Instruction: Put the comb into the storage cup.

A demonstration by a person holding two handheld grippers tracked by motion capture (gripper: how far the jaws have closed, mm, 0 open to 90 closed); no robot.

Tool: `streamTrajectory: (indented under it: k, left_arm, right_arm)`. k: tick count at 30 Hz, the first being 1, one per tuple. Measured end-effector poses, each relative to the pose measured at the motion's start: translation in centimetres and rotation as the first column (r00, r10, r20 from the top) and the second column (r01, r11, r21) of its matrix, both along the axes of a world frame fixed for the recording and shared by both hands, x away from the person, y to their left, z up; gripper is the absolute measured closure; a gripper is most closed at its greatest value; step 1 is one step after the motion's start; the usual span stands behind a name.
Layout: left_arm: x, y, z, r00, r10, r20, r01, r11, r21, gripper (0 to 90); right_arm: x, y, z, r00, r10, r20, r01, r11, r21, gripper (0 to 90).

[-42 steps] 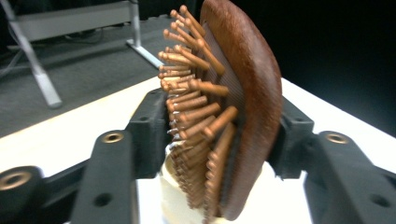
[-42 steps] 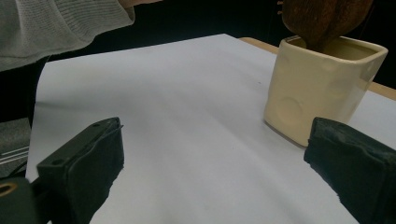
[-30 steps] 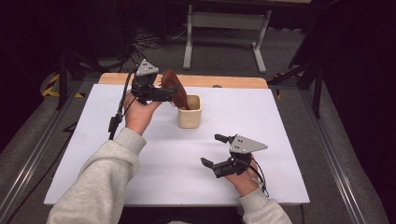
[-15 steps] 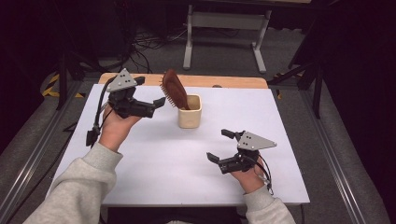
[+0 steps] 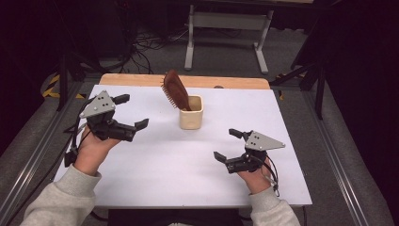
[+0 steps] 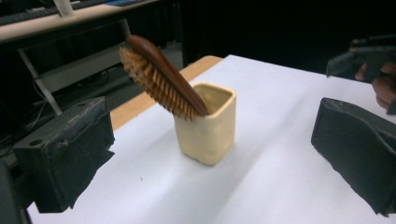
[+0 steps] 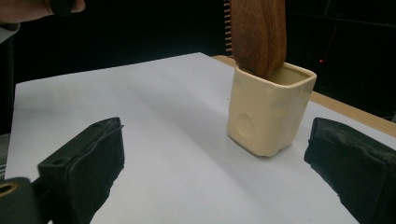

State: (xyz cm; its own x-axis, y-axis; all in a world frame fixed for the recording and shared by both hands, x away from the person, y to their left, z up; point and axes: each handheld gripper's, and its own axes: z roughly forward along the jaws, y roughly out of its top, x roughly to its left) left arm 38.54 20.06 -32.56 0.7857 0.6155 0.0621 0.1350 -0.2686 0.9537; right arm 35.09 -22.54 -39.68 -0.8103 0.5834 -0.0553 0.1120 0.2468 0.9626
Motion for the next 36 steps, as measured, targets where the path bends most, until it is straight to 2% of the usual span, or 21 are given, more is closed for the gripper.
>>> streamTrajectory:
  k: [5,6,9,13,18,24,26,27,31,36]
  left_arm:
    - [-1.2,1.0,-2.5,0.9998,-0.008,-0.017,0.008,0.9999,-0.013,0.2]
    - [-1.2,1.0,-2.5,0.9998,-0.008,-0.017,0.008,0.9999,-0.013,0.1]
    - [-1.4,1.4,-4.0,0.9993,-0.005,-0.037,0.005,1.0000,0.007,0.1]
    - [-1.8,1.7,-5.2,0.9983,-0.017,-0.055,0.017,0.9998,-0.012,0.1]
    - [-2.3,2.0,-6.8,0.9968,-0.011,-0.079,0.010,0.9999,-0.009,0.3]
    - [-2.8,2.8,-9.2,0.9934,-0.015,-0.114,0.011,0.9992,-0.040,0.4]
    - [-2.9,2.9,-9.6,0.9931,-0.019,-0.116,0.014,0.9990,-0.043,0.3]
    - [-3.0,2.9,-10.3,0.9926,-0.023,-0.119,0.018,0.9989,-0.045,0.4]
    - [-3.0,3.0,-11.3,0.9897,-0.030,-0.140,0.026,0.9992,-0.032,0.4]
    - [-3.3,3.3,-12.6,0.9868,-0.032,-0.159,0.023,0.9979,-0.060,0.4]
  right_arm:
    - [0.0,-0.4,-0.1,0.9999,-0.009,-0.011,0.009,1.0000,-0.005,4.4]
    - [0.0,-0.4,-0.1,0.9999,-0.009,-0.011,0.009,1.0000,-0.005,4.4]
    - [-0.1,-0.7,-0.3,0.9999,-0.013,-0.008,0.013,0.9999,-0.005,4.3]
    - [-0.1,-0.8,-0.6,0.9999,-0.010,-0.008,0.010,0.9999,-0.011,4.0]
    - [-0.1,-0.9,-1.0,0.9999,-0.012,-0.011,0.011,0.9996,-0.027,3.4]
    - [-0.3,-1.2,-1.8,0.9999,-0.001,-0.011,0.001,0.9996,-0.028,2.5]
    - [-0.4,-1.3,-2.0,1.0000,0.002,-0.010,-0.002,0.9996,-0.030,2.4]
    - [-0.4,-1.4,-2.1,1.0000,-0.001,-0.010,0.000,0.9995,-0.033,2.4]
    - [-0.6,-1.5,-2.4,0.9999,0.000,-0.013,0.000,0.9994,-0.034,2.4]
    - [-0.7,-1.6,-2.8,0.9998,0.003,-0.019,-0.004,0.9993,-0.038,2.4]
